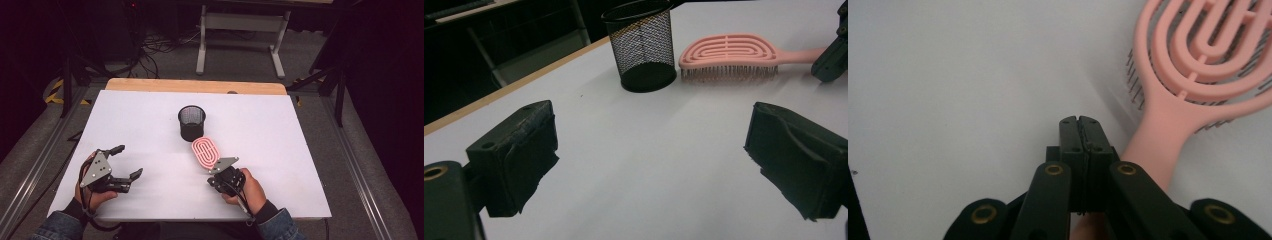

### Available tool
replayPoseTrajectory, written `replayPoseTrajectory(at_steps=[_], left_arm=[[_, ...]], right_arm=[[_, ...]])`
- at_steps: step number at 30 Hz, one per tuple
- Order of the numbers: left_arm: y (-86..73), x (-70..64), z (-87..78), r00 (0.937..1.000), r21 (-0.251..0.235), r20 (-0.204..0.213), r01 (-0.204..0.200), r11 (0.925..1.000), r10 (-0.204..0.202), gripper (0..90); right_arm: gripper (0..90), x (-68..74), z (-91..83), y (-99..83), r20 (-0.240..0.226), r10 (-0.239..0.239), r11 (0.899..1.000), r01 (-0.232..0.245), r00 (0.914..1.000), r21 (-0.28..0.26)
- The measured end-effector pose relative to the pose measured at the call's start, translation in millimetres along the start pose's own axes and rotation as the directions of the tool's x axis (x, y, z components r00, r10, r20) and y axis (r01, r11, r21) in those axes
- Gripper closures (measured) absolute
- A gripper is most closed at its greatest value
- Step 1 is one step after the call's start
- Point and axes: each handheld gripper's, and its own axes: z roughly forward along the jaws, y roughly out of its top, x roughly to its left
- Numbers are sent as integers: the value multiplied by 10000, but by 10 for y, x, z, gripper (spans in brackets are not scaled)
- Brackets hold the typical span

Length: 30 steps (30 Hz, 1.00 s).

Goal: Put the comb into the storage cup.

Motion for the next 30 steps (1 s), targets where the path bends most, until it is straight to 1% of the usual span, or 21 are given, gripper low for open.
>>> replayPoseTrajectory(at_steps=[3,4,5,7,13,14,15,17,19,24,27,29,30], left_arm=[[2,10,-3,9999,11,-50,-123,9999,123,76],[2,10,-3,9999,11,-50,-123,9999,123,76],[0,4,1,10000,3,-9,-22,10000,22,76],[1,6,1,10000,22,-11,-69,10000,69,76],[0,0,-1,10000,-17,-30,0,10000,0,77],[4,6,-10,9999,-67,-96,-65,10000,65,77],[4,4,-13,10000,-138,-54,47,9999,-48,79],[3,6,-14,10000,-126,-58,57,9999,-57,79],[6,6,-10,10000,-84,-51,-65,9999,64,79],[5,10,-10,10000,-60,-19,-53,10000,53,79],[7,7,-11,10000,-82,9,-62,9999,63,79],[5,10,-7,10000,-67,-17,-55,10000,55,78],[5,11,-9,10000,-56,4,-56,10000,56,79]], right_arm=[[900,-27,-22,-21,41,103,9999,-103,9999,-2],[900,-27,-22,-21,41,103,9999,-103,9999,-2],[900,-34,-28,-28,34,114,9999,-114,9999,-3],[900,-49,-41,-42,49,137,9999,-137,9999,10],[900,-122,-89,-104,182,329,9994,-328,9993,-48],[900,-129,-95,-110,195,360,9993,-359,9992,-52],[900,-148,-108,-126,211,402,9992,-401,9990,-21],[900,-165,-115,-139,233,446,9990,-446,9987,-2],[900,-186,-124,-155,305,530,9986,-529,9981,-40],[897,-234,-153,-188,342,715,9974,-712,9969,-110],[881,-239,-175,-195,350,740,9972,-735,9966,-149],[856,-232,-193,-188,298,701,9973,-694,9971,-256],[789,-227,-220,-174,232,748,9964,-739,9969,-405]])
